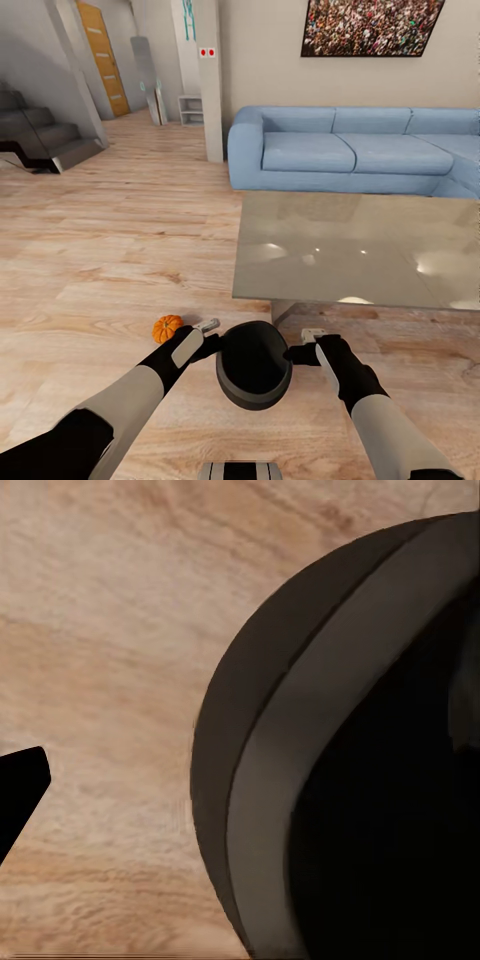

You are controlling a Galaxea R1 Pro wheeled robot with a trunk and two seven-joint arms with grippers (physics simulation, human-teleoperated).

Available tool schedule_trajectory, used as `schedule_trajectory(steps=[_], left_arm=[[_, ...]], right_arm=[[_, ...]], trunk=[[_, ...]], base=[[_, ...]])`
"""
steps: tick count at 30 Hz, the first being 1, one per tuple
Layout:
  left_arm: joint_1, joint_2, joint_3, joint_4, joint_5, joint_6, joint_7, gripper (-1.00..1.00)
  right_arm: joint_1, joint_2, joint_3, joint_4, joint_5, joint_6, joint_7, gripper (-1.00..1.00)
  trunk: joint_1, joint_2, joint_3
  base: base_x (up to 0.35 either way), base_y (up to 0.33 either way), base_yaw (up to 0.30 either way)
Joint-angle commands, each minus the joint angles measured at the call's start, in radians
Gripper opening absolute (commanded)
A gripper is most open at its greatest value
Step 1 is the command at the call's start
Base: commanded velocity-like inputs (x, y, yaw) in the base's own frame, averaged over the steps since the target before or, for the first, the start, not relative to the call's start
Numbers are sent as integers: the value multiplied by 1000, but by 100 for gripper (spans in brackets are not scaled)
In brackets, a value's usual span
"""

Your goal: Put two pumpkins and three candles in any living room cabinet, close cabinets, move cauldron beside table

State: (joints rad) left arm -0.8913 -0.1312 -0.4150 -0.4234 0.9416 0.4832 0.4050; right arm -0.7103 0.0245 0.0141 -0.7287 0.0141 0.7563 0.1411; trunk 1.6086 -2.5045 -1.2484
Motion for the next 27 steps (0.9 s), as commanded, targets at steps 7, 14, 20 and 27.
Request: schedule_trajectory(steps=[7,14,20,27], left_arm=[[0,27,61,0,2,1,-1,100],[0,40,122,0,0,2,-1,100],[0,39,122,0,0,0,-1,100],[0,39,122,0,0,0,0,100]], right_arm=[[0,-1,-2,1,0,0,0,100],[0,-1,-5,0,1,0,2,100],[0,0,-4,1,0,0,0,100],[0,0,-4,1,0,0,0,100]], trunk=[[-3,2,27],[-6,3,54],[-12,10,77],[-38,59,99]], base=[[-245,162,0],[-145,90,1],[-5,3,215],[0,0,284]])
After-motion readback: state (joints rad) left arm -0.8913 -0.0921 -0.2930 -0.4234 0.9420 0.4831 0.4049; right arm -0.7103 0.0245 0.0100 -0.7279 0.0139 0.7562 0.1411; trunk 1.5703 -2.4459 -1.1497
